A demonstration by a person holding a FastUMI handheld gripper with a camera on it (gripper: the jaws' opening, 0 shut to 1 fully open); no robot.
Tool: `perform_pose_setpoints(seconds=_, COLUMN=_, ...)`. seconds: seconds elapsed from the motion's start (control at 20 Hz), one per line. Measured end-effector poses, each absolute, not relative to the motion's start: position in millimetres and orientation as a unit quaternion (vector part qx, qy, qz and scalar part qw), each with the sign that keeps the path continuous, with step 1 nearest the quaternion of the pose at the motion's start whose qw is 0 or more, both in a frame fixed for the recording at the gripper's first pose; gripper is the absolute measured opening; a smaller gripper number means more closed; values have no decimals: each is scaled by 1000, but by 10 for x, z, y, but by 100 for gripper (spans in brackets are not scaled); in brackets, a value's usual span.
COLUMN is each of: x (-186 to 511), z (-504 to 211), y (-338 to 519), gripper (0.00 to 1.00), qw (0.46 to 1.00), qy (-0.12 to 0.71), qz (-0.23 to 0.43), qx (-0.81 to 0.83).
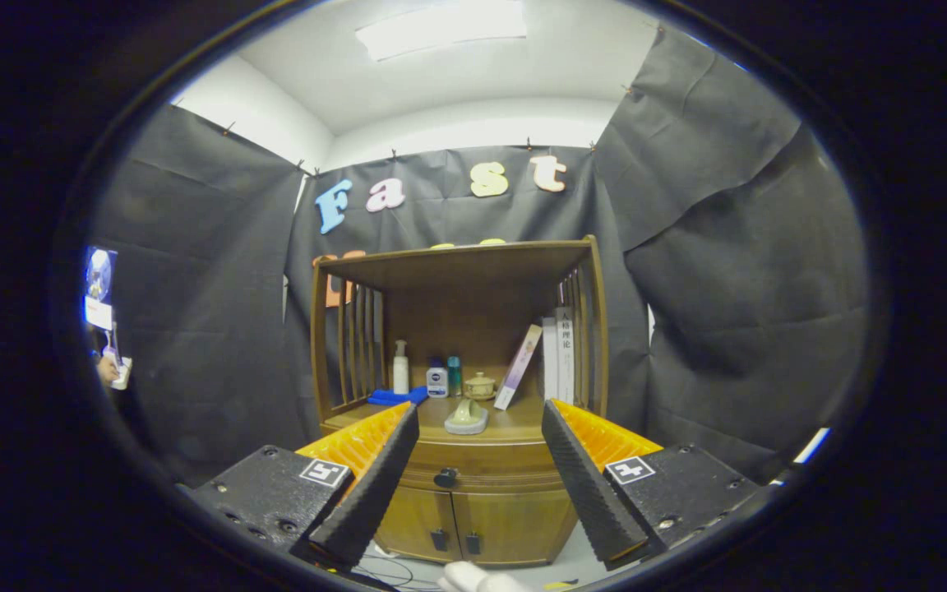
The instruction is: Pull open the drawer, take out the items inside it, and place them on the countertop above the cabinet.
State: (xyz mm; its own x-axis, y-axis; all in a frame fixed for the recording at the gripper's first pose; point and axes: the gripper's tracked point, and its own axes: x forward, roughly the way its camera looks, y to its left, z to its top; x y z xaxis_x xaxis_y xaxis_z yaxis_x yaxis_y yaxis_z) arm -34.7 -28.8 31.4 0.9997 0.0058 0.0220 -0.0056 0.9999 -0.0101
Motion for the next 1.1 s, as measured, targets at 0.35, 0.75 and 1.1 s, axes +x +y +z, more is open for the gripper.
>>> perform_pose_setpoints(seconds=0.35, x=-319, z=266, y=-305, gripper=99, qw=1000, qy=-3, qz=0, qx=-2)
perform_pose_setpoints(seconds=0.75, x=-253, z=175, y=-301, gripper=99, qw=1000, qy=9, qz=0, qx=1)
perform_pose_setpoints(seconds=1.1, x=-232, z=151, y=-326, gripper=99, qw=1000, qy=12, qz=-2, qx=4)
